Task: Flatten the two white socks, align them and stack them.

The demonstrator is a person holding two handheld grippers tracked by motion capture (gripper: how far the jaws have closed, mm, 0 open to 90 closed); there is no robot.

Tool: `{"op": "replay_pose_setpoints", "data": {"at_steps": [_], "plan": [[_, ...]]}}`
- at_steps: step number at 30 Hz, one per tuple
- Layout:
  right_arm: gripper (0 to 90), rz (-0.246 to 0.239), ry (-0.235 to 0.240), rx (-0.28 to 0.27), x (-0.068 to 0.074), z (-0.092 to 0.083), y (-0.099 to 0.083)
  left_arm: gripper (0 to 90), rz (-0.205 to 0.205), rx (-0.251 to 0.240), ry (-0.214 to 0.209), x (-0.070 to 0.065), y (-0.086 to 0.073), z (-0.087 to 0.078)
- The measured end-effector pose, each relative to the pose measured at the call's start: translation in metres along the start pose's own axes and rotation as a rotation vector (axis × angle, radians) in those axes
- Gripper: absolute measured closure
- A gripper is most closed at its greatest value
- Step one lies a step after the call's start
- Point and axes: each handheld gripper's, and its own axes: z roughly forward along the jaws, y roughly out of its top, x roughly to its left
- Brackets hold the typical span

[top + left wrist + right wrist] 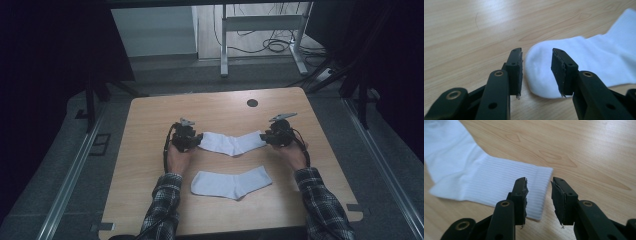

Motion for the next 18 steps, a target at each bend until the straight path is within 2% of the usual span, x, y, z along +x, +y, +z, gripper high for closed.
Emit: {"op": "replay_pose_setpoints", "data": {"at_steps": [5,11,12,13,14,15,18], "plan": [[61.9,0.027,-0.009,0.01,-0.007,0.011,-0.008,61.2,-0.009,0.026,0.027,0.004,-0.01,0.015],[61.7,0.038,0.005,0.023,-0.008,0.018,-0.015,67.5,-0.024,0.02,0.017,0.005,-0.014,0.019],[68.6,0.053,0.02,0.021,-0.007,0.019,-0.015,70.0,-0.009,0.028,0.011,0.004,-0.014,0.018],[68.6,0.053,0.02,0.021,-0.007,0.019,-0.015,73.1,-0.009,0.028,0.011,0.004,-0.014,0.018],[73.5,0.063,0.031,0.022,-0.006,0.019,-0.015,73.1,-0.003,0.031,0.007,0.003,-0.014,0.018],[80.2,0.069,0.036,0.03,-0.004,0.019,-0.015,78.5,-0.006,0.032,-0.005,0.002,-0.015,0.018],[81.6,0.069,0.039,0.037,-0.002,0.018,-0.014,83.9,-0.007,0.028,-0.01,0.001,-0.015,0.018]]}}
